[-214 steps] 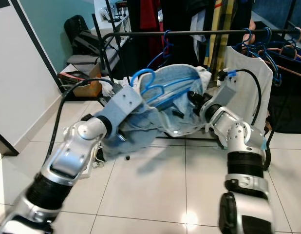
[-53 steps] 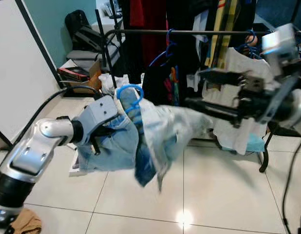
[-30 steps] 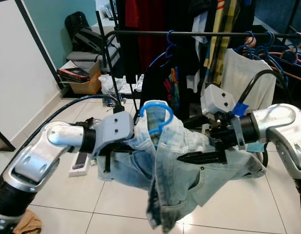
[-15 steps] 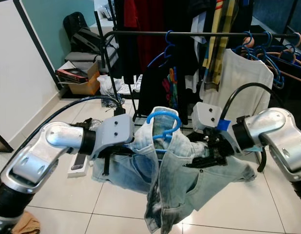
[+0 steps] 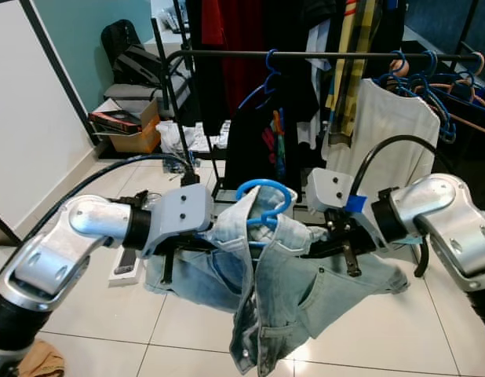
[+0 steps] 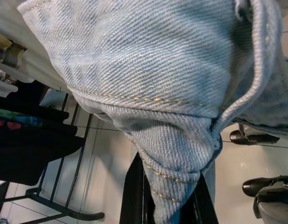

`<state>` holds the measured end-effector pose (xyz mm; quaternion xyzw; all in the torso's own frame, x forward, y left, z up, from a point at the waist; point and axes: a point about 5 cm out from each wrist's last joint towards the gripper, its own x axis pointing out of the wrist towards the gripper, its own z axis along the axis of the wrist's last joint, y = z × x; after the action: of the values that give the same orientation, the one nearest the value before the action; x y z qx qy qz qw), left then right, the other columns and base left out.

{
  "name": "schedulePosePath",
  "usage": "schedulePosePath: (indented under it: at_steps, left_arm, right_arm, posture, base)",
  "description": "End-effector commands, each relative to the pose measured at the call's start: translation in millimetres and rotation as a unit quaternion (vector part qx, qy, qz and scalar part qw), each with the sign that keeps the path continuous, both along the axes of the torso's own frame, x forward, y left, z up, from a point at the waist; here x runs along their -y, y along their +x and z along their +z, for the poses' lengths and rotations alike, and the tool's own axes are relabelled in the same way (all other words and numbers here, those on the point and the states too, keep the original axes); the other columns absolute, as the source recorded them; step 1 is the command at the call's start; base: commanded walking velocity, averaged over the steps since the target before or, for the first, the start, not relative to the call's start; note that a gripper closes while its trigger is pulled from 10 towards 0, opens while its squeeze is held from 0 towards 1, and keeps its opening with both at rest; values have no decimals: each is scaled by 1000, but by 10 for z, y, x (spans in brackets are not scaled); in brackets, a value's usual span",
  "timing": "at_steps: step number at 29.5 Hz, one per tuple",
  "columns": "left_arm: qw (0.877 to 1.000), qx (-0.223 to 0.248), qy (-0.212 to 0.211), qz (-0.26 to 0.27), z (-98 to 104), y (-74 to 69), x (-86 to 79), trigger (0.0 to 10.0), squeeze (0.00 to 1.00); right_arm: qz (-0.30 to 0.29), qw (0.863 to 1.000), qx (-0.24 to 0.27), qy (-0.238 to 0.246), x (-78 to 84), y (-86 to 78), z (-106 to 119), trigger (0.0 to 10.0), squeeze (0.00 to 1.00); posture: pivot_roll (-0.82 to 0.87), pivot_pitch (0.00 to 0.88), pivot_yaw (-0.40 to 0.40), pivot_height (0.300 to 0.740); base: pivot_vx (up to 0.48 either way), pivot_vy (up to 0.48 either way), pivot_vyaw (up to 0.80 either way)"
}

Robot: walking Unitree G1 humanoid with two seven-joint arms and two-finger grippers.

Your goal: Hang hanger

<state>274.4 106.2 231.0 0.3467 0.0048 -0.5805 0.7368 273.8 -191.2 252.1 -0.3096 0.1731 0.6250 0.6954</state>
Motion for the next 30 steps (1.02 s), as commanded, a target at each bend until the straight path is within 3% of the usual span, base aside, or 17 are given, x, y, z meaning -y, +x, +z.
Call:
schedulePosePath:
  at_steps: [1, 6, 7, 8, 9, 12, 20, 25, 29, 30]
  left_arm:
    - [999, 26, -23, -35, 140, -94, 15, 10000, 0]
    - [999, 15, -24, -35, 119, -96, 3, 10000, 0]
    - [999, -7, -31, -38, 108, -106, -4, 10000, 114]
    - [999, -7, -31, -38, 108, -106, -4, 10000, 114]
    - [998, -30, -39, -34, 93, -99, -24, 10000, 1000]
    - [997, -52, -42, -26, 65, -85, -71, 10000, 1000]
    - [995, -70, -63, 18, 74, 13, -390, 10000, 1000]
    - [989, -88, -111, 43, 104, 39, -598, 10000, 1000]
    - [981, -89, -150, 80, 75, 119, -699, 10000, 1000]
    - [976, -85, -167, 110, 46, 183, -750, 10000, 1000]
  right_arm:
    - [1, 1000, -2, 4, -33, 22, -23, 0, 0]
    - [2, 1000, -1, 14, -52, 28, -20, 0, 0]
    - [2, 1000, -1, 16, -58, 30, -20, 0, 0]
    - [2, 1000, -1, 16, -58, 30, -20, 0, 0]
    - [1, 1000, -1, 19, -60, 33, -24, 0, 0]
    - [-2, 1000, -3, 22, -58, 37, -36, 0, 0]
    - [-45, 999, -25, 11, 78, 43, -234, 0, 0]
    - [-96, 994, -52, -11, 253, 32, -506, 0, 0]
    - [-140, 988, -62, 2, 324, 58, -649, 0, 0]
    - [-168, 984, -59, 10, 360, 96, -714, 0, 0]
  posture:
    - [-86, 0, 47, 740]
    - [-86, 0, 47, 740]
    - [-85, 0, 47, 740]
    - [-85, 0, 47, 740]
    - [-84, 0, 47, 740]
    - [-83, 0, 47, 740]
    - [-82, 0, 47, 740]
    - [-83, 0, 47, 740]
    - [-89, 0, 44, 740]
    - [-93, 0, 42, 740]
  base:
    - [0, 0, 0]
    - [0, 0, 0]
    - [0, 0, 0]
    - [0, 0, 0]
    - [0, 0, 0]
    - [0, 0, 0]
    - [0, 0, 0]
    - [0, 0, 0]
    - [0, 0, 0]
    - [0, 0, 0]
